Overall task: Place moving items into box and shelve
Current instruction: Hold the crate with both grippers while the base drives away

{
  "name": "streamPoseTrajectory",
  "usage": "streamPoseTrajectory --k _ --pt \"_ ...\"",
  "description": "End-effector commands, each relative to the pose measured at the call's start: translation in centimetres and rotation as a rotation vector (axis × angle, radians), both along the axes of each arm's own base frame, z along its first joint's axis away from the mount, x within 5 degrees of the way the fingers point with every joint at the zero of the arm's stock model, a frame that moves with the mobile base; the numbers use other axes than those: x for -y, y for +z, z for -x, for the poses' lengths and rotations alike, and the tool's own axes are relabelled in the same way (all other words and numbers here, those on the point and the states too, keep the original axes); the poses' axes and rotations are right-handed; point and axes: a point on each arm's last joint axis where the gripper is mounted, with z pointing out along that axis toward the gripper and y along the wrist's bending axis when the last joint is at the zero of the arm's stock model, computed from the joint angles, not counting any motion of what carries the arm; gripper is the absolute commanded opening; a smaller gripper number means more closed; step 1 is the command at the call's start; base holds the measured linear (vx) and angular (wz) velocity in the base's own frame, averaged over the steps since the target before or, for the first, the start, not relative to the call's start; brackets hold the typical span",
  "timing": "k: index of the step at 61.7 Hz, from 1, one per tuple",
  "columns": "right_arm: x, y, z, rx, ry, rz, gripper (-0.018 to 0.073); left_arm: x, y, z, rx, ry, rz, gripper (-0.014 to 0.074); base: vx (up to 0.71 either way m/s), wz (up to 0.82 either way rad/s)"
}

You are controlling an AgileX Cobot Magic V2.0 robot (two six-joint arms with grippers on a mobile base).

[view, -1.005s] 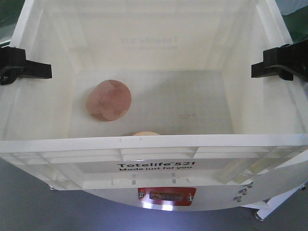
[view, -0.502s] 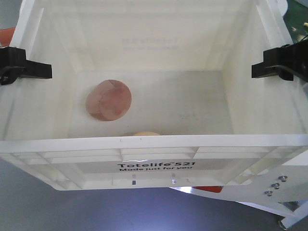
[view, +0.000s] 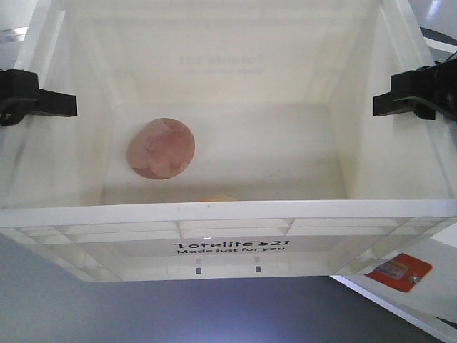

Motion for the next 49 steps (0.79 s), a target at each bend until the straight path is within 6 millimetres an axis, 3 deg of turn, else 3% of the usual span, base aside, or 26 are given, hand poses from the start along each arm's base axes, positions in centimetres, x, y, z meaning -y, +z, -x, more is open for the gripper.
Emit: streamPoseTrajectory --k 1,49 --pt "-0.79 3.16 0.45 0.157 0.003 -0.146 -0.0006 0.88 3.22 0.61 0.121 0.003 0.196 -0.0003 -0.13 0.60" --pt "-0.79 3.16 0.45 0.157 0.003 -0.146 -0.0006 0.88 3.22 0.61 0.121 0.003 0.196 -0.0003 -0.12 0.67"
